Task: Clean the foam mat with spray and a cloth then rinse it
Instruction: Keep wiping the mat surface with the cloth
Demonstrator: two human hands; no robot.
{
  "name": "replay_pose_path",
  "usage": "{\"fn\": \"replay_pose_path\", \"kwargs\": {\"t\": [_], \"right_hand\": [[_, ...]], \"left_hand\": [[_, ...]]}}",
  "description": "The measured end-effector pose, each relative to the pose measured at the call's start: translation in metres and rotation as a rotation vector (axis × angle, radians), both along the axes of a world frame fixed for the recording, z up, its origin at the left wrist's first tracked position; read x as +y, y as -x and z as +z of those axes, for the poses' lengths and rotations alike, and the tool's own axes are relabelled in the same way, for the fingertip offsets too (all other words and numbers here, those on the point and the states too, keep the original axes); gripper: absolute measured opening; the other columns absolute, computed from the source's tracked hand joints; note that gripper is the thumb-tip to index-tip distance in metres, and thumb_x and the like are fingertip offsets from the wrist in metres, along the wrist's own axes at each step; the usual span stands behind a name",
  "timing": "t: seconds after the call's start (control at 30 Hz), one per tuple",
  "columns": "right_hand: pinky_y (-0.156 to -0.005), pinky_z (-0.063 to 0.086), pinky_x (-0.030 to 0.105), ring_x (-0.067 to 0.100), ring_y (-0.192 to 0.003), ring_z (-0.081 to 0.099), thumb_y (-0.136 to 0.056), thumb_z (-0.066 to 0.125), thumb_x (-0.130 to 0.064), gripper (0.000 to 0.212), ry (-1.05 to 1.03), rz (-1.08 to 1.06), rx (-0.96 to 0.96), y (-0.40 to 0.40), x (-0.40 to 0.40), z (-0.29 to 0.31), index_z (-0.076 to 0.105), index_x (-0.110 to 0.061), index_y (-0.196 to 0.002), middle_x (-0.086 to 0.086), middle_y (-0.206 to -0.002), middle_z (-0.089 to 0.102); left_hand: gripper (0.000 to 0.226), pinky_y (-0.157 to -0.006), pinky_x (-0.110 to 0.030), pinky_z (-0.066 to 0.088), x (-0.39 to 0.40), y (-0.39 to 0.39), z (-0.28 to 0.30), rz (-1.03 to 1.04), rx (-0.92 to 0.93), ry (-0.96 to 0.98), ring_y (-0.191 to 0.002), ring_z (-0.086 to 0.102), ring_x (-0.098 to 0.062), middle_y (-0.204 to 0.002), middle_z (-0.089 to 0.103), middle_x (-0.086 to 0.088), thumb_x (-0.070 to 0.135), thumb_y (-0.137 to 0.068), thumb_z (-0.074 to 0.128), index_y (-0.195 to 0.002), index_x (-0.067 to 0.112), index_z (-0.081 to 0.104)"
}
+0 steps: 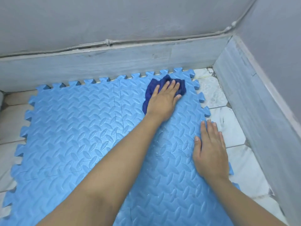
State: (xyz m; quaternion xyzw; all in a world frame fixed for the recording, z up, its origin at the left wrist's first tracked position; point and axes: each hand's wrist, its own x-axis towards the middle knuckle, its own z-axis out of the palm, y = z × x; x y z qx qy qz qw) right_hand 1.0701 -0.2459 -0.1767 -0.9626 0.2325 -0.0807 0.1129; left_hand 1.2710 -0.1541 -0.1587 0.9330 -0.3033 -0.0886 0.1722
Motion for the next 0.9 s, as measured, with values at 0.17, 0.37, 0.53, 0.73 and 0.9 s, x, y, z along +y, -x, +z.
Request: {"fn": "replay_pose_path", "kwargs": {"t": [0.17,0.37,0.53,0.73,0.9], "right_hand": [[-0.12,0.02,0.041,0.024,-0.147,0.027,-0.097,0.026,-0.032,0.059,-0.005,0.001,-0.016,0.001,0.001,0.0,0.037,-0.006,-0.149,0.014,-0.156,0.036],[-0.119,0.021,0.04,0.025,-0.146,0.03,-0.098,0.028,-0.03,0.057,0.007,-0.007,-0.044,0.0,0.002,-0.002,0.04,-0.006,-0.148,0.015,-0.153,0.039],[-0.119,0.021,0.041,0.025,-0.147,0.028,-0.097,0.028,-0.03,0.057,0.008,0.005,-0.036,0.0,0.0,-0.004,0.039,-0.005,-0.148,0.015,-0.154,0.038],[-0.12,0.022,0.042,0.028,-0.147,0.028,-0.098,0.03,-0.029,0.056,-0.004,0.013,-0.052,0.0,0.0,-0.005,0.039,-0.003,-0.147,0.017,-0.154,0.039],[-0.12,0.022,0.043,0.028,-0.147,0.028,-0.098,0.029,-0.028,0.056,-0.004,0.016,-0.059,0.001,-0.001,-0.005,0.039,-0.003,-0.147,0.017,-0.153,0.039]], "left_hand": [[0.052,-0.119,-0.036,0.002,-0.009,-0.012,0.005,0.039,0.047,0.02,-0.148,0.01,-0.012,-0.16,0.016,0.004,0.039,-0.103,0.023,-0.152,0.021,0.021],[0.058,-0.118,-0.03,-0.002,0.067,0.089,0.004,-0.227,-0.014,-0.031,-0.147,0.008,-0.007,-0.159,0.012,0.011,0.048,-0.099,0.016,-0.152,0.026,0.017],[0.053,-0.118,-0.038,-0.003,-0.019,0.008,0.011,-0.112,0.029,-0.088,-0.148,0.003,-0.011,-0.161,0.009,0.009,0.042,-0.102,0.02,-0.153,0.024,0.017],[0.054,-0.119,-0.036,-0.002,-0.024,0.018,0.005,-0.14,0.045,-0.064,-0.148,0.003,-0.012,-0.161,0.008,0.006,0.043,-0.103,0.021,-0.153,0.022,0.016],[0.056,-0.119,-0.034,0.008,0.122,0.137,0.008,-0.22,-0.02,-0.102,-0.147,0.014,-0.011,-0.159,0.02,0.008,0.049,-0.101,0.019,-0.151,0.024,0.025]]}}
